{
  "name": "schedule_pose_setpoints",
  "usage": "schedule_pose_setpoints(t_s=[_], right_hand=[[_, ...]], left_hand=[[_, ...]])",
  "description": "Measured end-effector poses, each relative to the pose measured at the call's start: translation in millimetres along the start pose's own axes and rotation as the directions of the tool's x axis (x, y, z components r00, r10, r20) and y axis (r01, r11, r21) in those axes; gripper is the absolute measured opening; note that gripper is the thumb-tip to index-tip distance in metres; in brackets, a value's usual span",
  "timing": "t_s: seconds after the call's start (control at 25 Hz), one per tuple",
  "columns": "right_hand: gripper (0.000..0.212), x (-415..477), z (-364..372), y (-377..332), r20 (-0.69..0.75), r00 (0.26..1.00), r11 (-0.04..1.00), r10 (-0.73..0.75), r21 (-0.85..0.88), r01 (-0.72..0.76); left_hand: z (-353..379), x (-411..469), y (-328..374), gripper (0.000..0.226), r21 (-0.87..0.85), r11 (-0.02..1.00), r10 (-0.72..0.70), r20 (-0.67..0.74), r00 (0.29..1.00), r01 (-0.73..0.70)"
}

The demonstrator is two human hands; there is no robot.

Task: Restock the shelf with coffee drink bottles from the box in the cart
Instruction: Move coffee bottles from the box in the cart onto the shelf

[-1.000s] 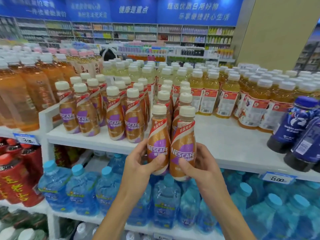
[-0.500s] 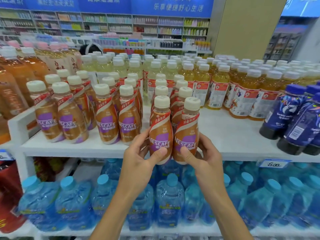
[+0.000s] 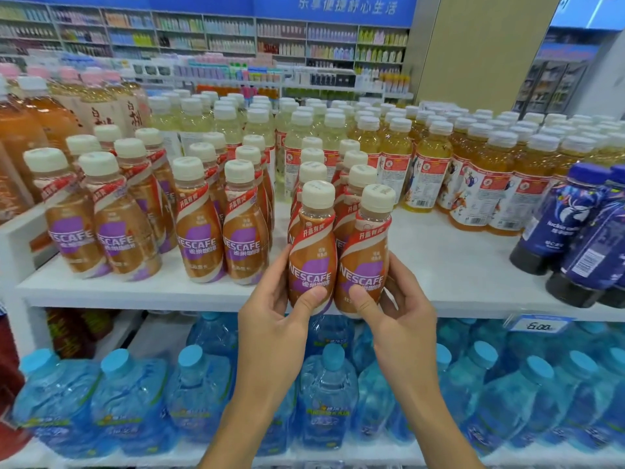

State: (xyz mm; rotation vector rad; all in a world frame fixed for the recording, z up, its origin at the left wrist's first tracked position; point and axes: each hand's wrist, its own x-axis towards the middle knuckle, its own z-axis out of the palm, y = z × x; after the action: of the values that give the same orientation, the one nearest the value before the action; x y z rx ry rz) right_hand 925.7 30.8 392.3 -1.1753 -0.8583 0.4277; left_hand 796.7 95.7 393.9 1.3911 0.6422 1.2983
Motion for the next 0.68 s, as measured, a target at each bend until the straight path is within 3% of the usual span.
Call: schedule_pose_setpoints(t_s=[0.28, 0.68], right_hand=[[0.056, 17.1, 4.5, 6.0, 0.03, 1.0, 0.999, 0.007, -0.044, -0.005], [0.058, 32.7, 6.1, 5.6, 0.076, 0.997, 0.994, 0.02, -0.106, -0.012]], left_hand=[[4.2, 16.2, -0.3, 0.058, 0.083, 0.996, 0.026, -0.009, 1.0, -0.025], [5.6, 31.9, -5.7, 0.06, 0.073, 0.997, 0.01, 0.02, 1.0, -0.012]])
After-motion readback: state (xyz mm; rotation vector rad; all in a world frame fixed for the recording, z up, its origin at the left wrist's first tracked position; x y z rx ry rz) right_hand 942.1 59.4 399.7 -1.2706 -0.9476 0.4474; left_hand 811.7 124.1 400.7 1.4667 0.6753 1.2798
